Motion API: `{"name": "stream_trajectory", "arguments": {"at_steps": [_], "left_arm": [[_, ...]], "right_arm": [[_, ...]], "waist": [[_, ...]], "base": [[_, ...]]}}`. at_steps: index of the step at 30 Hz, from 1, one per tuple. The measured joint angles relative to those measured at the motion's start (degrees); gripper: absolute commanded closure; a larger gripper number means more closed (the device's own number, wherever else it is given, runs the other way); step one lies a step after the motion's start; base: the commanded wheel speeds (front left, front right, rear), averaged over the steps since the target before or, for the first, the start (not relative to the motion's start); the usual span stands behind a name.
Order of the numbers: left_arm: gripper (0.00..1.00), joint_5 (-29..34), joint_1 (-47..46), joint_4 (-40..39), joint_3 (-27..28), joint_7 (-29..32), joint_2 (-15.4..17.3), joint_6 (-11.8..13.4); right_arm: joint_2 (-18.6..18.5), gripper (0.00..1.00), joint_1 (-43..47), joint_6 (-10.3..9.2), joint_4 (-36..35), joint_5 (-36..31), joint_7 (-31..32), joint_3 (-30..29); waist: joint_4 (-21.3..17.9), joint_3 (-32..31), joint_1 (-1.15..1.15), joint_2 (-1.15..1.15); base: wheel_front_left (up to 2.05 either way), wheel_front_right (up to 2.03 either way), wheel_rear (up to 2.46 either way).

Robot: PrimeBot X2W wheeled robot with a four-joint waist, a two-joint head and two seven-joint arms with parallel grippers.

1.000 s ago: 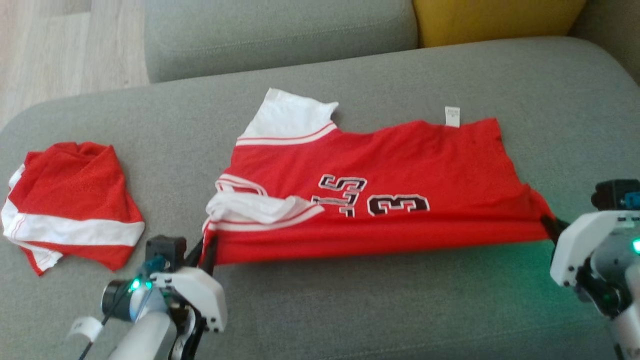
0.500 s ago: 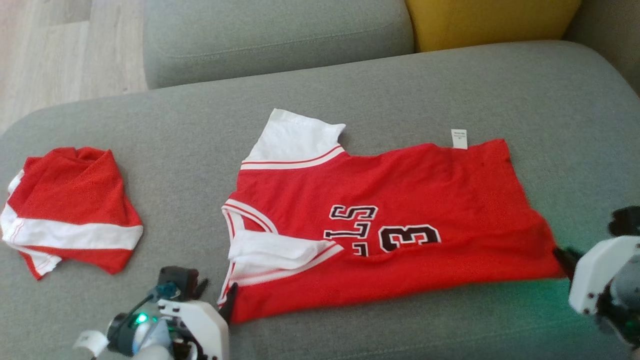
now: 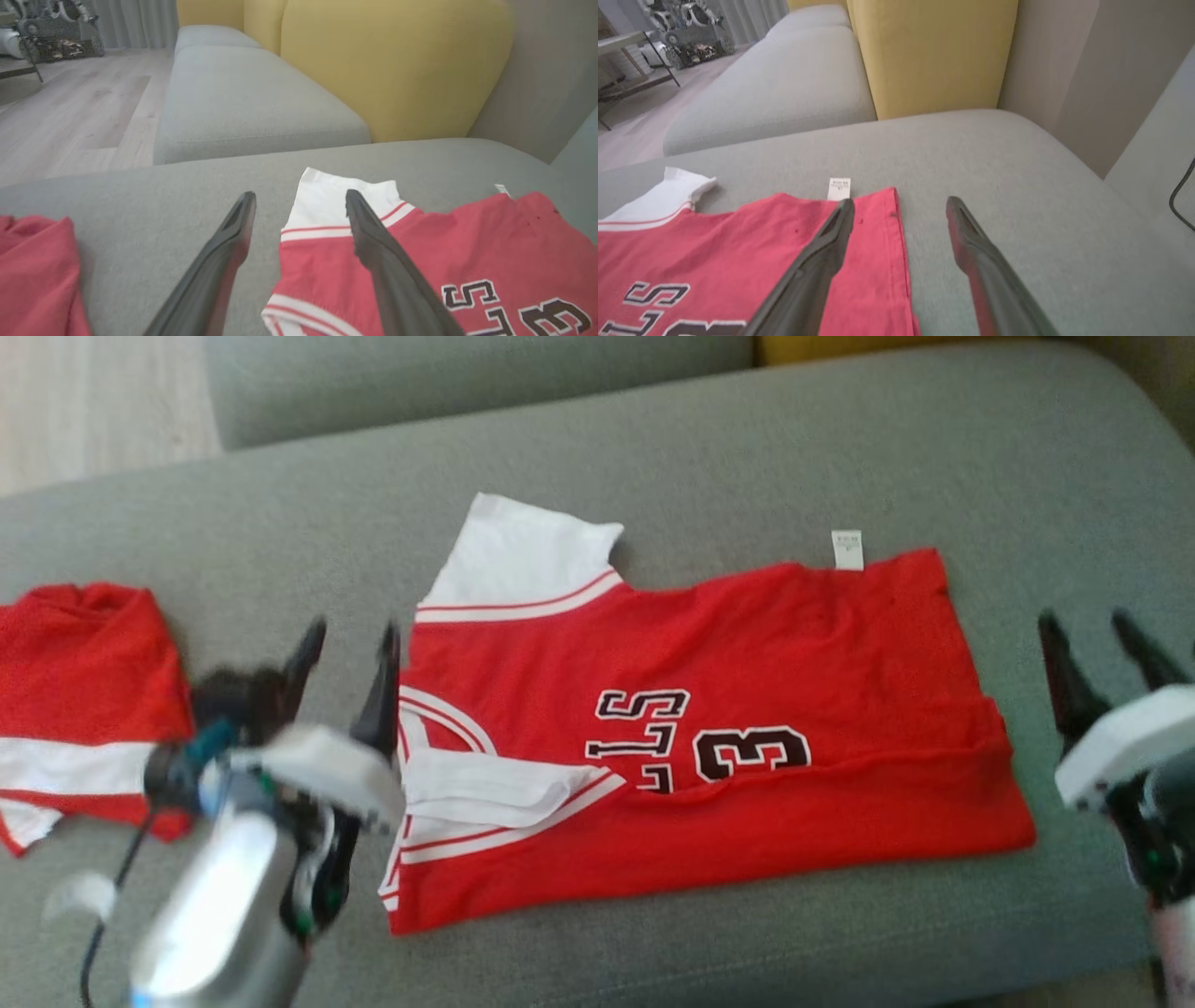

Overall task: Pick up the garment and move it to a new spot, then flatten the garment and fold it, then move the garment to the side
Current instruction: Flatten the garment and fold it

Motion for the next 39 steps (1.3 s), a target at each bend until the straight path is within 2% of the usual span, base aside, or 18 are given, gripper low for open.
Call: {"name": "stream_trajectory", "arguments": {"at_steps": [5,10,13,19,23,31,38,39], "left_arm": [[0.00,0.48,-9.87,4.13,-1.94,3.76,-0.08,-5.00],[0.00,-0.48,-22.22,12.48,-2.88,11.65,0.66,-10.27],[0.00,-0.40,-29.04,18.25,-3.77,15.97,1.37,-12.33],[0.00,0.77,-37.20,26.97,-6.61,20.81,3.19,-14.22],[0.00,1.79,-40.99,32.61,-9.03,21.99,4.33,-14.79],[0.00,3.45,-44.29,40.21,-13.50,21.03,5.58,-15.27],[0.00,1.86,-46.96,43.34,-16.49,19.56,5.28,-15.27],[0.16,1.10,-46.97,43.48,-16.74,19.56,5.11,-15.27]], "right_arm": [[2.11,0.00,-5.75,0.00,0.85,-2.23,-5.72,2.18],[3.70,0.00,-12.43,0.00,3.47,-3.86,-8.59,5.98],[4.65,0.00,-16.12,0.00,5.16,-4.36,-9.77,8.67],[5.97,0.00,-20.89,0.00,8.18,-4.70,-11.55,12.24],[6.44,0.00,-23.79,0.00,10.31,-4.70,-12.92,14.60],[7.14,0.00,-26.50,0.00,13.16,-4.09,-14.62,16.81],[7.15,0.00,-26.74,0.00,14.47,-3.75,-15.33,16.92],[7.14,0.00,-27.02,0.00,14.72,-3.75,-15.57,16.92]], "waist": [[-1.34,4.04,0.00,0.00],[-3.62,8.27,0.00,0.00],[-5.44,10.57,0.00,0.00],[-8.77,13.86,0.01,0.00],[-11.26,16.09,0.01,0.00],[-14.84,18.63,0.01,0.00],[-15.57,19.47,0.00,0.00],[-15.53,19.50,0.00,0.00]], "base": [[0.00,0.00,0.00],[0.00,0.00,0.00],[0.00,0.00,0.00],[0.00,0.00,0.00],[0.00,0.00,0.00],[0.00,0.00,0.00],[0.00,0.00,0.00],[0.00,0.00,0.00]]}}
